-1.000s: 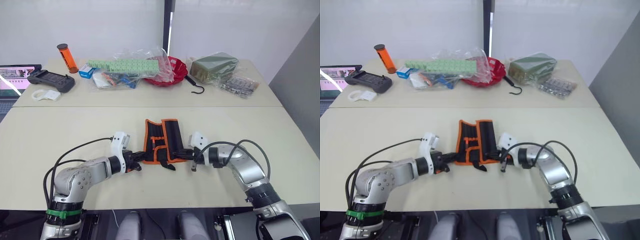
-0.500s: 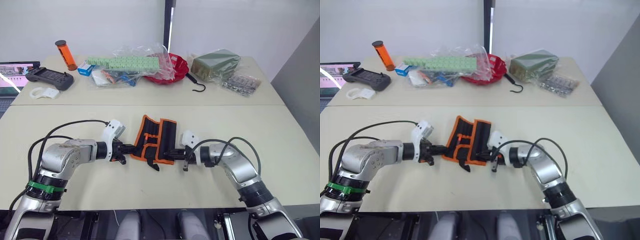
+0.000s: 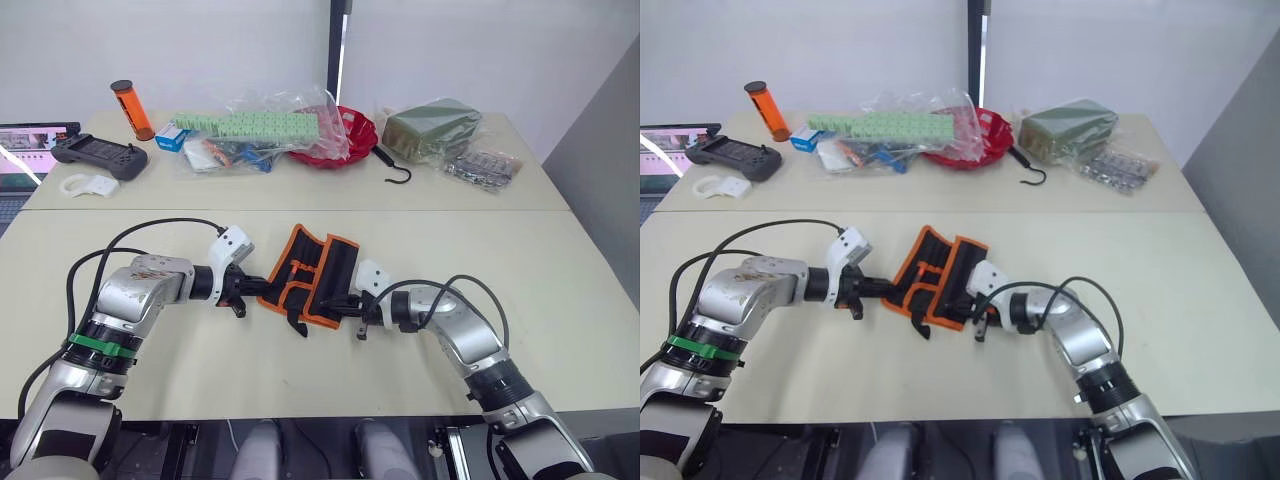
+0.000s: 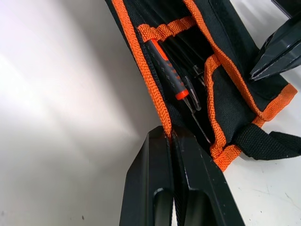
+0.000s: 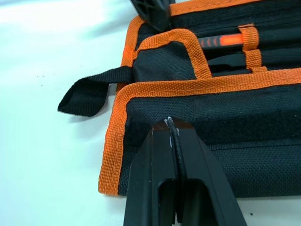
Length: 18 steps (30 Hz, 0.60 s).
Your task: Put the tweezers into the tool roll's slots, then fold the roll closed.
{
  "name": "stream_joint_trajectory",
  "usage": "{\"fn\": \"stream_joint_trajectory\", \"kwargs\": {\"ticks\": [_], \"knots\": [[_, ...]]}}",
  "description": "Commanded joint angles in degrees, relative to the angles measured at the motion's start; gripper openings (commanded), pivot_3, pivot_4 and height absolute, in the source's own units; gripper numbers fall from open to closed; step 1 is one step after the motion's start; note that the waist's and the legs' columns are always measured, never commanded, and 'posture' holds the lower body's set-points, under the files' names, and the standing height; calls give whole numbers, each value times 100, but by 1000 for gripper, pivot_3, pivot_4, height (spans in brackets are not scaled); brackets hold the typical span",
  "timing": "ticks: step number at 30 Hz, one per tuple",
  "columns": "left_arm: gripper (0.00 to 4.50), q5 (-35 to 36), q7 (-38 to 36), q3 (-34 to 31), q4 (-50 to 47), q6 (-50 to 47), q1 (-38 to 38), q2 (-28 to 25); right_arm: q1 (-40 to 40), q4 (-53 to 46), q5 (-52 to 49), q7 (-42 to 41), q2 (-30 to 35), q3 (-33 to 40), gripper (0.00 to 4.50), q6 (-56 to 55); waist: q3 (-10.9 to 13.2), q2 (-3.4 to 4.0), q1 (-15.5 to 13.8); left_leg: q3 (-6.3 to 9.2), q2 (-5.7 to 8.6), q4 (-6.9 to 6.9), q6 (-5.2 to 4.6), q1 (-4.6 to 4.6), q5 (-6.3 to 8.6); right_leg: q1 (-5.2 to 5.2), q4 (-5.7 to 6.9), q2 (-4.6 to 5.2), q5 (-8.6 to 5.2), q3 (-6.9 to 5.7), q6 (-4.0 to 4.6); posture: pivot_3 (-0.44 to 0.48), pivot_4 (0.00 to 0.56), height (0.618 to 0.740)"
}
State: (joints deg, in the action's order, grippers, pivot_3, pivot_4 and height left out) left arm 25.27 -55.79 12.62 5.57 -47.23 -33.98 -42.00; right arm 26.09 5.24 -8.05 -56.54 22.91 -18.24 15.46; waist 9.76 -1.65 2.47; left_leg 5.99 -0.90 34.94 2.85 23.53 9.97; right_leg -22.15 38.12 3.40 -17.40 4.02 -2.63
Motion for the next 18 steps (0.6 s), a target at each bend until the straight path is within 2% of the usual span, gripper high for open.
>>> {"fn": "stream_joint_trajectory", "kwargs": {"ticks": [1,9,18], "knots": [[32,126,-57,-225,-260,-142,-178,116,-114,144,134,32,35,-65,0,-58,0,0,-9,0,0,1,0,0,0,1,1,0,0,0,0,0,150,740],[32,620,-83,-439,-1084,-936,-231,267,-252,167,213,98,60,-144,0,-41,0,0,-12,1,0,5,0,-4,0,6,4,0,1,0,-1,0,150,740],[32,789,93,-406,-1317,-1286,-360,691,-247,174,224,119,81,-151,0,-14,0,0,-16,1,1,8,0,-7,0,10,7,0,1,0,-2,0,150,740]]}}
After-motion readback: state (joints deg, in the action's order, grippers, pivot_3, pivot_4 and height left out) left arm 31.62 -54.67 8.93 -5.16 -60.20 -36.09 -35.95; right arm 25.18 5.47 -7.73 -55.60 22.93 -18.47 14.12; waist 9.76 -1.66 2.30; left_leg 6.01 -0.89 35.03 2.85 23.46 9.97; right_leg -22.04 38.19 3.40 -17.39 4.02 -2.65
